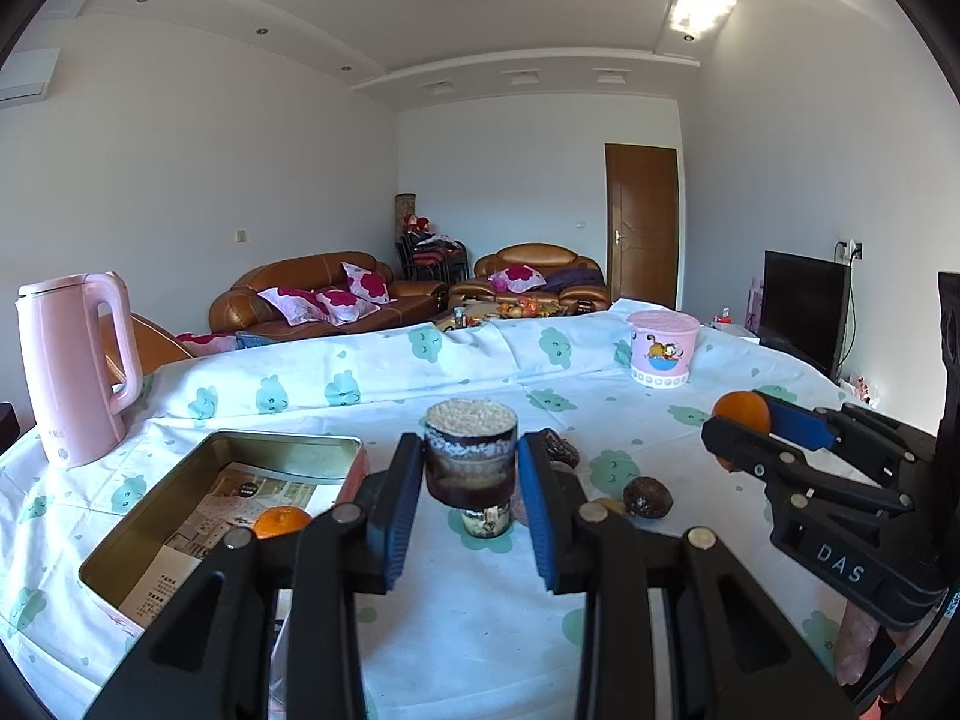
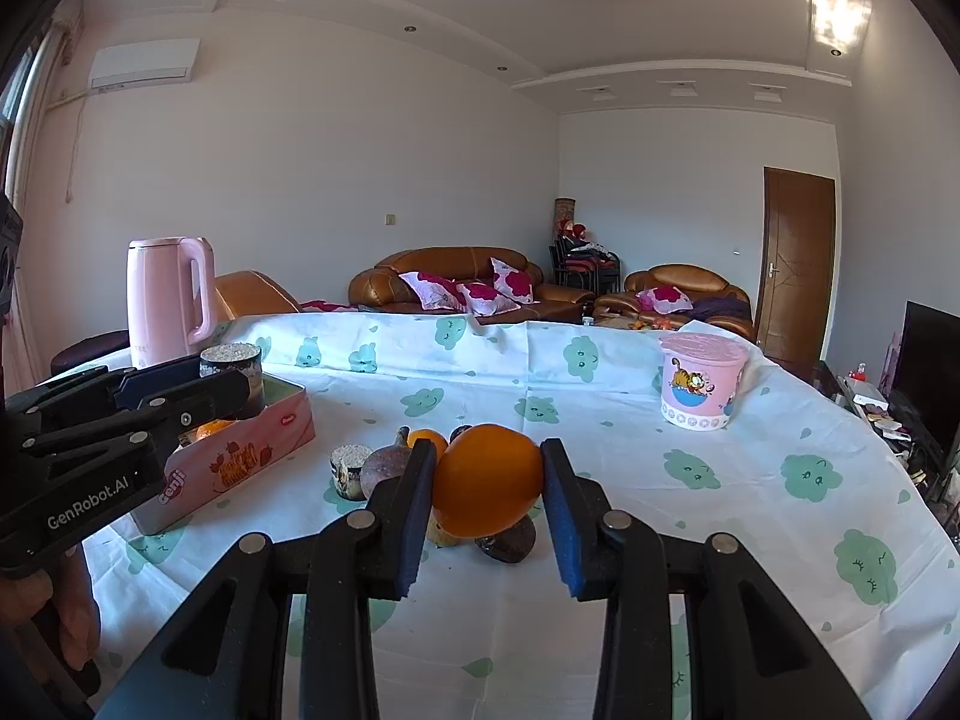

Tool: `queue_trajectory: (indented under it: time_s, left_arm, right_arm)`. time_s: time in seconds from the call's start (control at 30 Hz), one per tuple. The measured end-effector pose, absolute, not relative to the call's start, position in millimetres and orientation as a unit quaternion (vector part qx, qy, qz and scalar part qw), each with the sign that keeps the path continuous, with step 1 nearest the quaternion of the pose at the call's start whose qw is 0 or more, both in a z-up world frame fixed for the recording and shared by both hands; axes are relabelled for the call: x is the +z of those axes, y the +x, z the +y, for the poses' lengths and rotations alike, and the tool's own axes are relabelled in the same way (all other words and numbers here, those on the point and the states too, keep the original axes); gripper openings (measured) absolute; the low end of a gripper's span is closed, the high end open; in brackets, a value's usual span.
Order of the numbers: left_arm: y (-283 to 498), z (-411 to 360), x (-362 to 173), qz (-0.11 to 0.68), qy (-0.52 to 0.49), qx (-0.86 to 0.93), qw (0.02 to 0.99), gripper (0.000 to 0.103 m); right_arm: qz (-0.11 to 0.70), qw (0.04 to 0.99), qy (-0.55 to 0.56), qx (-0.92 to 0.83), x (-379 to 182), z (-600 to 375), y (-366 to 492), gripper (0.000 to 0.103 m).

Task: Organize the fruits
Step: 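Lift the jar with the left gripper while the right gripper holds the orange, then carry the jar with the left gripper while the right gripper carries the orange over the tin box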

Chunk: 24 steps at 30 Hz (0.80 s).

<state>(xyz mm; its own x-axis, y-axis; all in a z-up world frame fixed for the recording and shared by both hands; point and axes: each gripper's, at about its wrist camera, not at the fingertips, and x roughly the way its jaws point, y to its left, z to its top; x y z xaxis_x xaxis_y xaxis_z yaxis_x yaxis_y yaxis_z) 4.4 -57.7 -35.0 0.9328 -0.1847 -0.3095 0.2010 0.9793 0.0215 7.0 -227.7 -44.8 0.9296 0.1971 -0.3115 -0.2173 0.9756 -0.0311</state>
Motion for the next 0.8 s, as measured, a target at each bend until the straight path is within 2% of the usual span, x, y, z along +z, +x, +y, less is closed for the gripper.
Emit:
queue_trajectory:
  time_s: [0.8]
  left_arm:
    - [24.7,14.4,-29.3,0.179,-0.003,-0.03,0.983,0.034]
  right_arm:
    - [0.136,0.97,-0.079,0.184,-10.5,-149.7,28.3,0.037]
